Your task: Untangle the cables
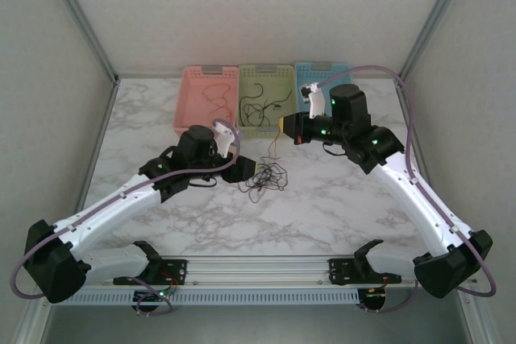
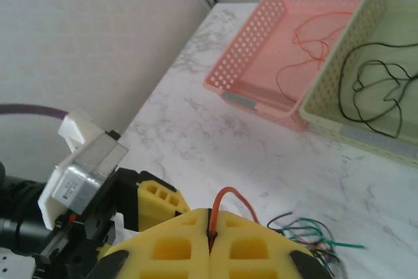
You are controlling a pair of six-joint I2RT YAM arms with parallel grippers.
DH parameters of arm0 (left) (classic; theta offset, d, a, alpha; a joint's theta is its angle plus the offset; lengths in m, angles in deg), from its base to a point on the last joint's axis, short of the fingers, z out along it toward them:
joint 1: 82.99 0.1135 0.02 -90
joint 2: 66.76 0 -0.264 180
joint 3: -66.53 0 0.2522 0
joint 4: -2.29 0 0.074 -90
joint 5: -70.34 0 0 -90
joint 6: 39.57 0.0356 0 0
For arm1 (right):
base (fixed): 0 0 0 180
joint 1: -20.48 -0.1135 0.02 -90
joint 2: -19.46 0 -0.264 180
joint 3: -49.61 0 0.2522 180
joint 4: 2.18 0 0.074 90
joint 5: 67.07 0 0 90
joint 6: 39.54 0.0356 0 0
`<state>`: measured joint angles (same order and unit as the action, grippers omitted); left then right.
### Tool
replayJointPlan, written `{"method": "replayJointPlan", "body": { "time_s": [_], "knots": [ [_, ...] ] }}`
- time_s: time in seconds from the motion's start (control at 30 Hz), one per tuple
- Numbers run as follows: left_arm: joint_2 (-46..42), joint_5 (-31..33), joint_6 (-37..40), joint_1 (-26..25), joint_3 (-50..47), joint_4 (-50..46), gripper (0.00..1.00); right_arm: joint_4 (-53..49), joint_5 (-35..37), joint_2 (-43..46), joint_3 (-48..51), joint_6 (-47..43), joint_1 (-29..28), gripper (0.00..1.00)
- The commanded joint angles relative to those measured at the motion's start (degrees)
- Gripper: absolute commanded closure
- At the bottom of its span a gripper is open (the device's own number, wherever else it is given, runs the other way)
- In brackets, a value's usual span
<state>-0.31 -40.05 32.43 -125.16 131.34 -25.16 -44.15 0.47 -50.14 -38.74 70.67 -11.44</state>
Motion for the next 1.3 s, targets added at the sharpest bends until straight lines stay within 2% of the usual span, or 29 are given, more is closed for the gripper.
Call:
{"method": "replayJointPlan", "body": {
  "time_s": [0.0, 0.2, 0.47, 0.6, 0.7, 0.9, 1.07, 1.27],
  "knots": [
    [0.9, 1.8, -2.5, -0.4, -3.4, 5.2, 0.41, -1.5, 3.5, 0.9, 2.1, -0.1, -0.3, 1.00],
    [4.7, 1.9, -1.1, -0.4, -4.6, 7.0, 0.40, -3.5, 7.7, 3.8, 7.5, -1.7, -0.3, 1.00],
    [17.2, -0.5, -0.5, -0.4, -0.3, 11.4, 0.40, -6.1, 12.8, 7.8, 12.2, -3.2, -0.2, 1.00],
    [20.4, -2.8, -0.1, -0.5, 2.5, 12.0, 0.34, -6.6, 15.1, 9.7, 14.5, -3.4, -0.1, 1.00],
    [24.9, -4.3, 1.4, -0.9, 6.7, 8.9, 0.29, -6.9, 15.5, 10.5, 15.7, -3.4, 0.4, 1.00],
    [31.5, -0.4, 3.4, -1.6, 12.8, 4.5, 0.25, -6.5, 15.8, 12.1, 17.5, -3.3, 1.1, 1.00],
    [36.5, 0.0, 6.1, -1.8, 19.1, -2.1, 0.19, -6.9, 15.9, 12.4, 18.1, -3.4, 1.7, 1.00],
    [37.9, 2.4, 8.1, -2.6, 20.3, -6.7, 0.16, -7.4, 15.9, 12.9, 18.6, -3.5, 2.1, 1.00]
  ]
}}
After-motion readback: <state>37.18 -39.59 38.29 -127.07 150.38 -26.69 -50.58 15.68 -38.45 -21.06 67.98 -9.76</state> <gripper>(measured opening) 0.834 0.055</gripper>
